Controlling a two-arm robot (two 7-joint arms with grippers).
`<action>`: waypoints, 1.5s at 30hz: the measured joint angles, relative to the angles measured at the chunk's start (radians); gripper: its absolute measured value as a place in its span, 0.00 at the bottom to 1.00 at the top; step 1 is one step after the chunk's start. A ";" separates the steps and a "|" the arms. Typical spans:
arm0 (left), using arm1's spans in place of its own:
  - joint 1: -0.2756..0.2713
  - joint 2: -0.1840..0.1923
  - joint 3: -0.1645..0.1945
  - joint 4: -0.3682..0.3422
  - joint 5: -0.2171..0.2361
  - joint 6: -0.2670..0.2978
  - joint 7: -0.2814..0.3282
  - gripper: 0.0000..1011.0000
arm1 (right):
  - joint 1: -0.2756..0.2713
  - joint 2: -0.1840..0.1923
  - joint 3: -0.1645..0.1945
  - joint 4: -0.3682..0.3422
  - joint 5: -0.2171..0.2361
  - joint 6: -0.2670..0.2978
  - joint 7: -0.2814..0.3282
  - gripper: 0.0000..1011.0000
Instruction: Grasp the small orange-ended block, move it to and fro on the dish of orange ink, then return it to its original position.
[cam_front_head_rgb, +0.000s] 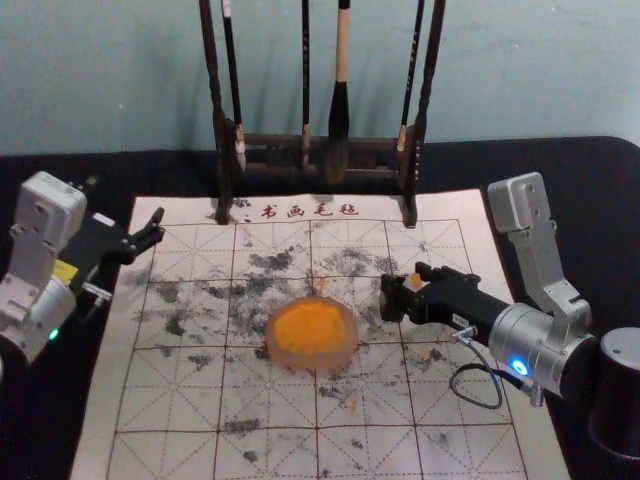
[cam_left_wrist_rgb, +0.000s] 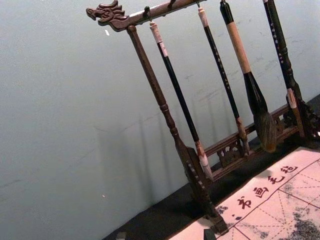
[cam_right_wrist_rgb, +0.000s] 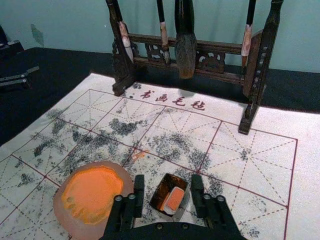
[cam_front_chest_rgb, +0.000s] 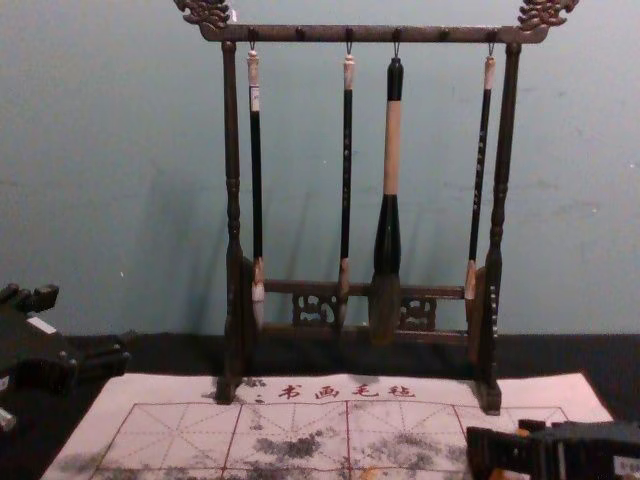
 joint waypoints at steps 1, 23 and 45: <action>0.000 0.000 0.000 0.000 0.000 0.000 0.000 0.99 | 0.000 0.000 0.000 0.000 0.000 0.000 0.000 0.58; 0.000 0.000 0.000 0.000 0.000 0.000 0.000 0.99 | 0.000 0.000 0.000 0.000 0.001 -0.001 0.000 0.12; 0.000 0.000 0.000 0.000 0.000 0.000 0.000 0.99 | -0.001 0.044 0.011 -0.040 -0.043 -0.040 0.076 0.12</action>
